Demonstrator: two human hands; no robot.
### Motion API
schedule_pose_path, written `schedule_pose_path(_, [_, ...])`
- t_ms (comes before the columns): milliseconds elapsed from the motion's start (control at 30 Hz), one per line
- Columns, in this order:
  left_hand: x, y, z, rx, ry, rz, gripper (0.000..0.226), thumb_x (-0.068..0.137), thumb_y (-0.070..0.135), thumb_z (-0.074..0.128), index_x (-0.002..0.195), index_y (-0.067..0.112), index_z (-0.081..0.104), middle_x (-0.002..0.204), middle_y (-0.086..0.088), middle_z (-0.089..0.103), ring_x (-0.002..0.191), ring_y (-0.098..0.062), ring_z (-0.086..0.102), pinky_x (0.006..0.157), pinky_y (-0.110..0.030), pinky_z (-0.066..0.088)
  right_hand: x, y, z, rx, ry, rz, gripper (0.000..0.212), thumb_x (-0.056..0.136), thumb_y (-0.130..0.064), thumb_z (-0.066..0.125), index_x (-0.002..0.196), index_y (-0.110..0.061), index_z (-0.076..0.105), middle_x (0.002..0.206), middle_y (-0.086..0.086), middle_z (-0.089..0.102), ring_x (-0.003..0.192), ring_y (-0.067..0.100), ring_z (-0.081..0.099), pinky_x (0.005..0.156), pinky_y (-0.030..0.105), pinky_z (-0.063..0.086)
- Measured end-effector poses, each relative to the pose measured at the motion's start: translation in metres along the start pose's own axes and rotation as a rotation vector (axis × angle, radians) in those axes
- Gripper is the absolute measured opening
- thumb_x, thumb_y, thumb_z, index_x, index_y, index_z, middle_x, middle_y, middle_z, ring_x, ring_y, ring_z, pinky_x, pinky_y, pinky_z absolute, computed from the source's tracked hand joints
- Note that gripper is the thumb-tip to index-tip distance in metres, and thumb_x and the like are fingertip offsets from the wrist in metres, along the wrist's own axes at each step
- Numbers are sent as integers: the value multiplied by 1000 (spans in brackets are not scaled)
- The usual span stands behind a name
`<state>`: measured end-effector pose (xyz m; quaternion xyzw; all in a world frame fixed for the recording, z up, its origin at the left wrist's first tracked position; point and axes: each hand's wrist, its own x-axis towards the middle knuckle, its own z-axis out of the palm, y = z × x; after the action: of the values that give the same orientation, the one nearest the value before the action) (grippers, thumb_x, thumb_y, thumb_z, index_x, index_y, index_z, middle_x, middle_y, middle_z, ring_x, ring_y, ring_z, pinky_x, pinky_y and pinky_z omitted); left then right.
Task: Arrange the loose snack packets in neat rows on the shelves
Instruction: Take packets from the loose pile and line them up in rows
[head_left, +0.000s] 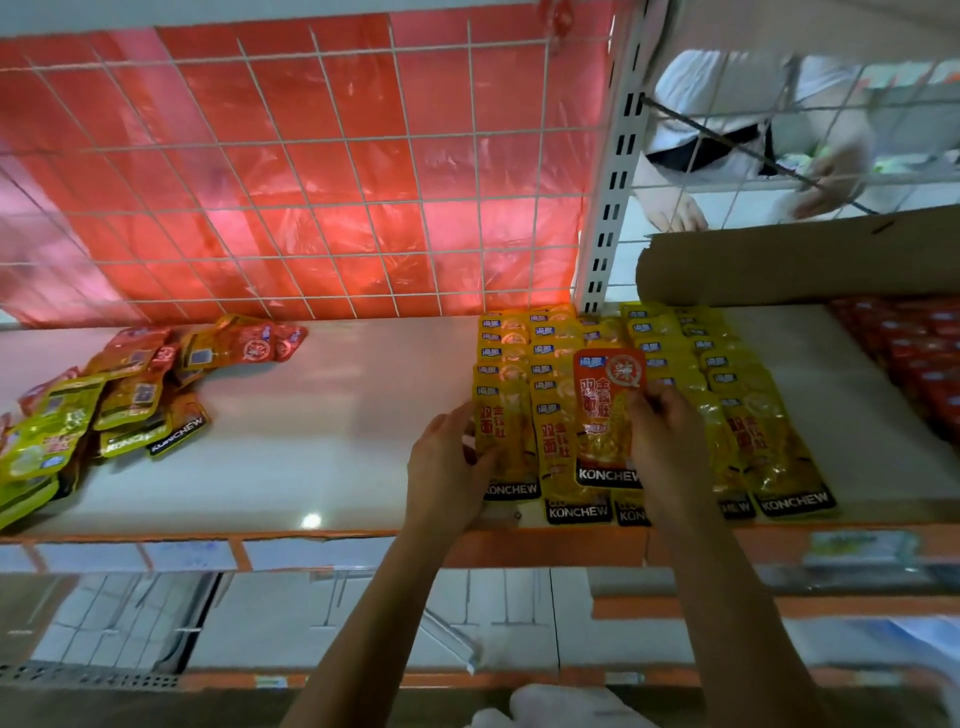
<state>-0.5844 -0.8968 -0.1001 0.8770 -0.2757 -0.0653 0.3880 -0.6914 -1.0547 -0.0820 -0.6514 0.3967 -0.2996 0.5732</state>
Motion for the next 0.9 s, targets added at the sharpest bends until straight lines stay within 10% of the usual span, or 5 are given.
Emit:
schedule_pose_path(433, [3,49,31,178,117,201,40,85,22,68,124,18,60,127,-8,55,114,-30,47,93,-35,38,-2,15,-33,-71,69,-55,13,98,-21,49,105,-16,59,66,-1,54,38,-4,45,36,10,32])
schedule_pose_path(900, [10,195,164,-135,-110,265,38,99,16,46,136,21,46,106,-3,69,88,-18,65,77,-34,54,78,24,-166,-110,184,-16,24,96,-32,52,118,-24,55,88,-11,62,74,3,60,58,24,46])
